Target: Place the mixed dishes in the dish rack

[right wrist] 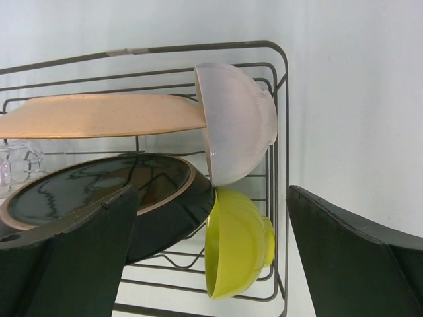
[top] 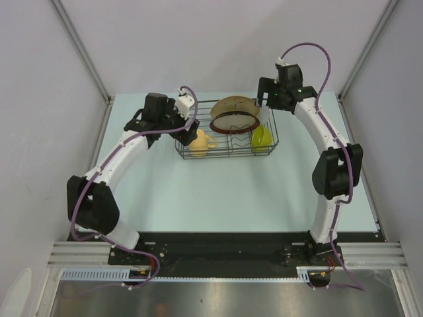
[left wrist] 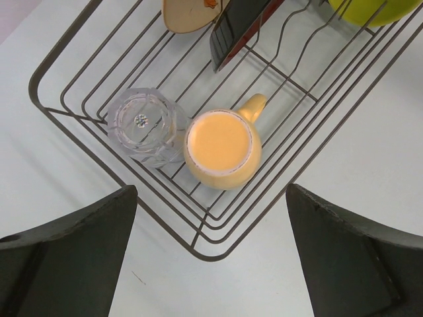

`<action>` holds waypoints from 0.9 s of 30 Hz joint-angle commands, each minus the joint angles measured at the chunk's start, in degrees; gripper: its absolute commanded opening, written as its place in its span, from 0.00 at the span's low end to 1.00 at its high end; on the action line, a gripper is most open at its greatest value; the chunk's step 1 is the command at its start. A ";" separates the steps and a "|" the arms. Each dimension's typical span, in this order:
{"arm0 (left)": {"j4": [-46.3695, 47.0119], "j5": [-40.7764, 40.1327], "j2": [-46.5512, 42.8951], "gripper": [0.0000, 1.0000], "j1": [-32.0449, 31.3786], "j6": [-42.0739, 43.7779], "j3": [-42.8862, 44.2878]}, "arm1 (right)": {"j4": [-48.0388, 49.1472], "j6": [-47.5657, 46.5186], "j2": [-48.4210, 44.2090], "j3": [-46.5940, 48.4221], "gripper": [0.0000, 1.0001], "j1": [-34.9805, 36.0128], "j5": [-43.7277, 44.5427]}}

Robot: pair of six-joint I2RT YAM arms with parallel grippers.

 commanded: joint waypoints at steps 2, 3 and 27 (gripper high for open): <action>-0.69 1.52 -4.09 1.00 0.99 -1.46 2.85 | 0.20 -0.84 -6.03 -2.30 1.00 -0.60 2.88; -1.04 1.78 -4.26 1.00 1.51 -2.07 3.03 | 0.11 -0.66 -7.09 -3.18 1.00 -0.69 3.43; -26.77 -2.05 -16.92 1.00 4.66 -14.21 5.40 | -0.25 4.86 -38.47 -27.79 0.99 11.10 5.64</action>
